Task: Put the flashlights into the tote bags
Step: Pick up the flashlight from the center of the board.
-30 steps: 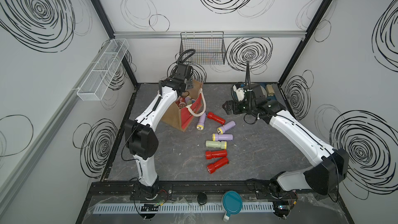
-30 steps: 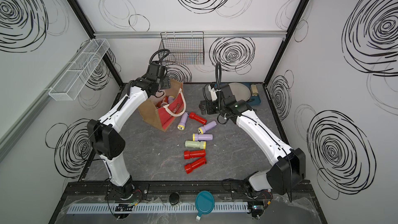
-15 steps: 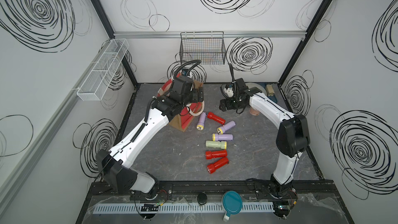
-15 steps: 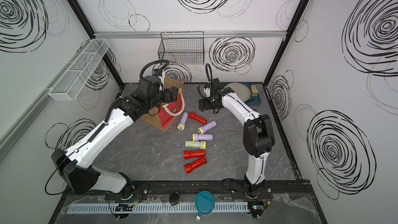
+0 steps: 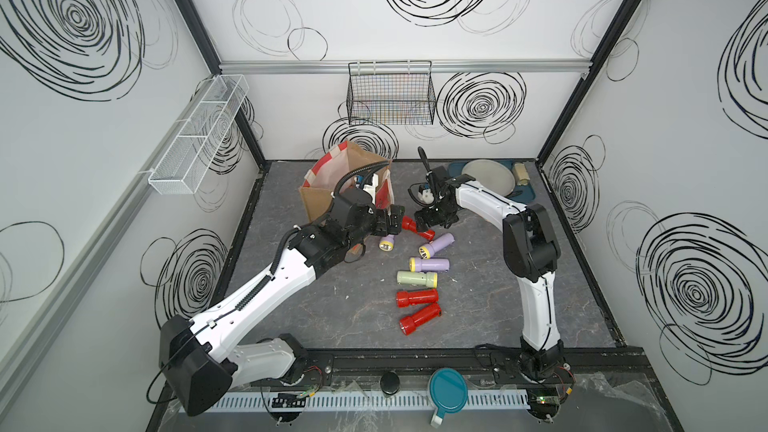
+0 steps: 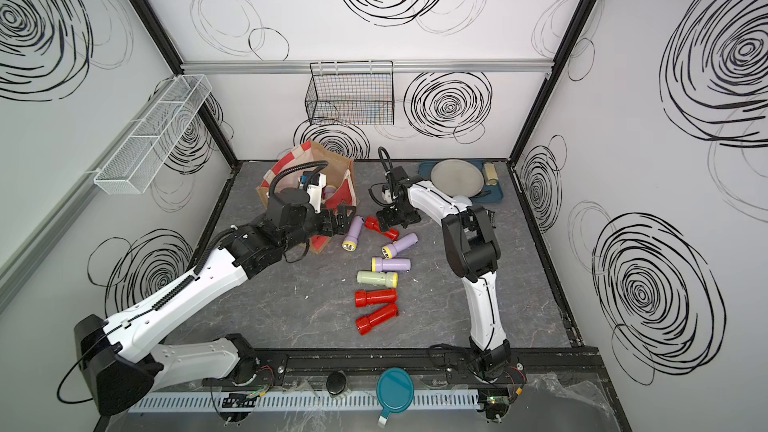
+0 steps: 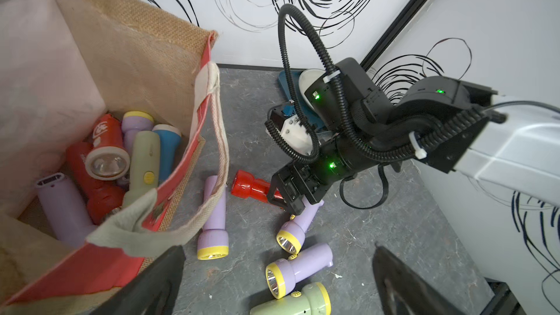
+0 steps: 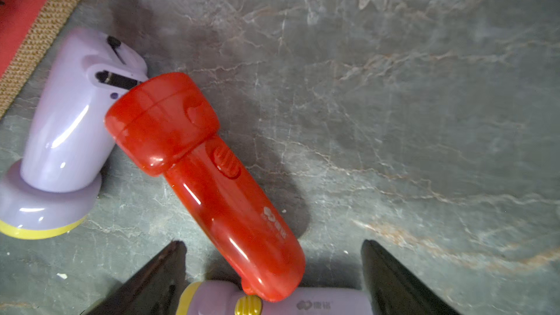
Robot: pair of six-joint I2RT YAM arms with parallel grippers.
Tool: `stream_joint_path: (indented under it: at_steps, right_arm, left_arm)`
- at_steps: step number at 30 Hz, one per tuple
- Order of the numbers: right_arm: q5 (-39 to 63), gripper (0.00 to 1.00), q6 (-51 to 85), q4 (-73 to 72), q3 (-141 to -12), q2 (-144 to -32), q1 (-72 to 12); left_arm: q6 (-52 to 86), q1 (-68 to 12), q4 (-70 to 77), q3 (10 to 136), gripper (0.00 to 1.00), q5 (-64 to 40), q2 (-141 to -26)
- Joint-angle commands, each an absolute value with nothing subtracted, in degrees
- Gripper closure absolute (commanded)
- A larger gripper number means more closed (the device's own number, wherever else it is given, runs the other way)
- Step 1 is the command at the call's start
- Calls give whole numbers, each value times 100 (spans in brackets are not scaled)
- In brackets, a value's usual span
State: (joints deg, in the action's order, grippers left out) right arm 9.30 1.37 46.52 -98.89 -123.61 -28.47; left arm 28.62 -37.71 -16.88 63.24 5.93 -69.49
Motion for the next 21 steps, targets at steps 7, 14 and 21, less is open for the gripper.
stream_joint_path:
  at_steps: [7,14,21]
  right_arm:
    - [570,15,40,4685,-9952,-12811,-3131]
    - [354,43,9,4552,-9678,-12816,-3248]
    - [130,68,0,4387,-9422,-12568,-3300]
  left_arm:
    - [3278,-3661,-1059,6206,1,414,-6807]
    - [3372,-3536,-1041,6044,1,424,-6676]
    - [3467,-3395,-937,5897,1,335,-6562]
